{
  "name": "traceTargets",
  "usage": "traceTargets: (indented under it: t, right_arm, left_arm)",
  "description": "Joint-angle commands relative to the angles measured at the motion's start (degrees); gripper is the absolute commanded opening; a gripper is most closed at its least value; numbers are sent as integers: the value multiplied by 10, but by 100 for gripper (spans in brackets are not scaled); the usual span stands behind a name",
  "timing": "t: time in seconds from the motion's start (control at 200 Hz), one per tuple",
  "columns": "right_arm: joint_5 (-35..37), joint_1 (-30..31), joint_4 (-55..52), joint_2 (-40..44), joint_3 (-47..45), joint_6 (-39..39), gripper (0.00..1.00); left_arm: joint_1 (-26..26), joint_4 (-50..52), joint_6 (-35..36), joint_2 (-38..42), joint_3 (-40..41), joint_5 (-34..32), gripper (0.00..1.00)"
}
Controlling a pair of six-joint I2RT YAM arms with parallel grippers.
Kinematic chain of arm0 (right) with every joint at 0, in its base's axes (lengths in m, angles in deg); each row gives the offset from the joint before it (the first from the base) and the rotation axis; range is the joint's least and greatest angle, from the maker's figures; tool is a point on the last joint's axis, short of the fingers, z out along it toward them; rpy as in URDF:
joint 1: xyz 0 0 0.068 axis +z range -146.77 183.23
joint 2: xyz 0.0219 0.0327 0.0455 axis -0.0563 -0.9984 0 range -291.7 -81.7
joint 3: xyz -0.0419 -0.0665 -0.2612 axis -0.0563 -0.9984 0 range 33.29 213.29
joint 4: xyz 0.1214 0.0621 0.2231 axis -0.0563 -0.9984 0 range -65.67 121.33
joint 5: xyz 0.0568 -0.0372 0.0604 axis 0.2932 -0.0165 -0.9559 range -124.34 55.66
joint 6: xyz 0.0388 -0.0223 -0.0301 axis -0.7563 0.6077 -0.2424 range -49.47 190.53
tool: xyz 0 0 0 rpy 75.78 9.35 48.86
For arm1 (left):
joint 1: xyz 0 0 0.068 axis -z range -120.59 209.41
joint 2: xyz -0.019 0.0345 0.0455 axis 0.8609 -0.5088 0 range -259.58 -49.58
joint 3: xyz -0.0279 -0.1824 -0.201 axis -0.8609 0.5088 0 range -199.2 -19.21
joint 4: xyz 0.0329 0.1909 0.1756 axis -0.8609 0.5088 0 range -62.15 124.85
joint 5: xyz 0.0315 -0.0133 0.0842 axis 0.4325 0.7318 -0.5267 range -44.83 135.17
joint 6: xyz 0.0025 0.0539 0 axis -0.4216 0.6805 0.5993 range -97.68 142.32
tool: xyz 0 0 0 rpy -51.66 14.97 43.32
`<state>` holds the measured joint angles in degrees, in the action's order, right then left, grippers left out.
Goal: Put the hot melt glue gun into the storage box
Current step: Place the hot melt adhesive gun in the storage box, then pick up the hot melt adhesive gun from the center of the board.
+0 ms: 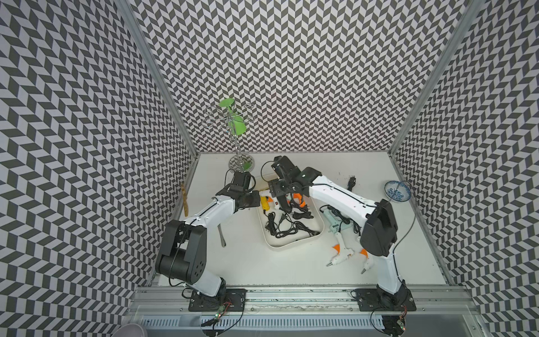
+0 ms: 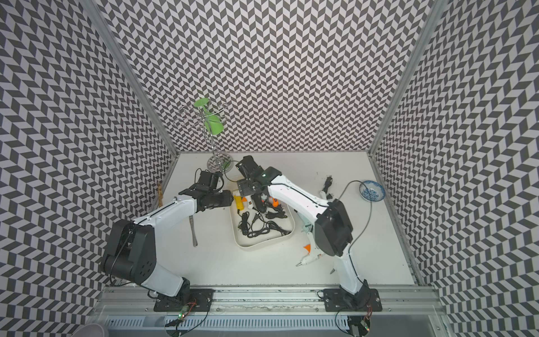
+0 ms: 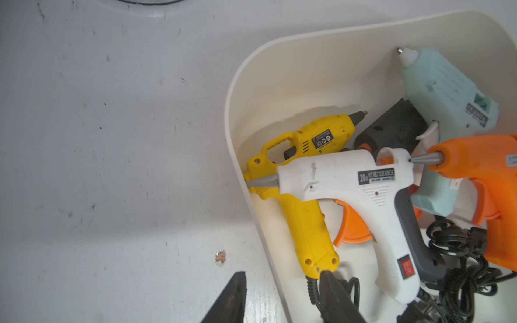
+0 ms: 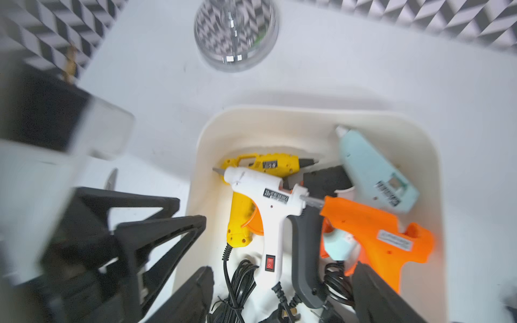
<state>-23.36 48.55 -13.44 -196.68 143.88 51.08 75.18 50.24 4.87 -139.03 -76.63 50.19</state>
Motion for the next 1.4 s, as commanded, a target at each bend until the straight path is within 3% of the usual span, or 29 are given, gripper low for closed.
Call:
traceTargets:
  t: [0.0,0.22,0.38,0.796,1.011,1.201,1.397]
  right_arm:
    - [25,-59,-7,69,-50,7,80]
    - [-2,-223,32,163,-256,-5,77]
    - [-22,-309,76,148,-329,-2,72]
    - [-20,-371,124,46,-346,6,63]
    - [-65,-393,160,33,-364,12,52]
    - [-90,-393,164,31,-371,13,35]
    - [-91,-393,156,26,-383,12,33]
  left_arm:
    - [6,6,9,19,1,0,47]
    - [9,4,18,25,2,-1,47]
    - [12,2,22,13,-3,10,47]
    - [14,3,29,13,-2,10,47]
    - [14,6,32,11,-5,7,47]
    - [14,9,33,2,-13,6,47]
    - [14,10,32,-2,-17,6,47]
